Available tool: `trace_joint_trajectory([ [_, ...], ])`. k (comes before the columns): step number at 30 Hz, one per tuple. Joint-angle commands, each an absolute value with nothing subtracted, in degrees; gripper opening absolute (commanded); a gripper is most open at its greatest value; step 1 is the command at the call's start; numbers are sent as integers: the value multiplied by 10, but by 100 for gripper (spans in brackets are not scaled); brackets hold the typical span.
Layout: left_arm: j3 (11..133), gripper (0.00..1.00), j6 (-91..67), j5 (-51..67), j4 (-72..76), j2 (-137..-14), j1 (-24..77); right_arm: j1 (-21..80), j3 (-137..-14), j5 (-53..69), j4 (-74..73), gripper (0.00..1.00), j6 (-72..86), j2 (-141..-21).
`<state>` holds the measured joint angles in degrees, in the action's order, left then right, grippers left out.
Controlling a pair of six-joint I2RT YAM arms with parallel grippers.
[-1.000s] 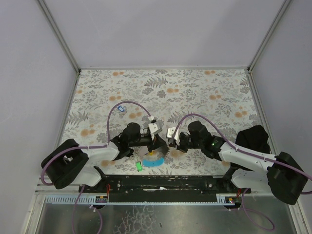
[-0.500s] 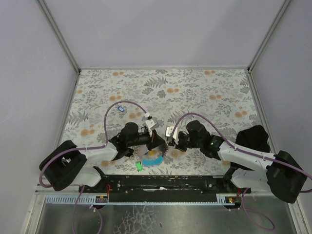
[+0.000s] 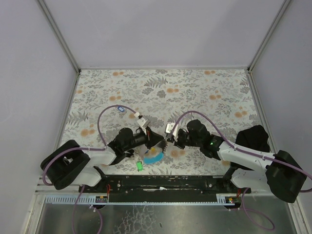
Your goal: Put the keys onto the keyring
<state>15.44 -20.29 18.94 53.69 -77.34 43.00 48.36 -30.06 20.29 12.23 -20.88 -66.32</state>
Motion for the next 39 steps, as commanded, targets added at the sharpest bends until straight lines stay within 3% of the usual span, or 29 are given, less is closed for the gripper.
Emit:
trace_joint_trajectory([
  [1,151,0,-238,107,671,-785,421,493,-314,197,131,0,-192,-652],
  [8,148,1,-230,85,682,-773,419,494,-317,194,153,0,-208,-636],
  [19,127,26,-106,87,608,-670,415,493,-341,179,179,0,-247,-621],
  [28,135,34,-13,129,513,-607,415,494,-372,187,128,0,-316,-616],
  [39,148,45,47,169,515,-633,414,493,-389,214,75,0,-344,-594],
])
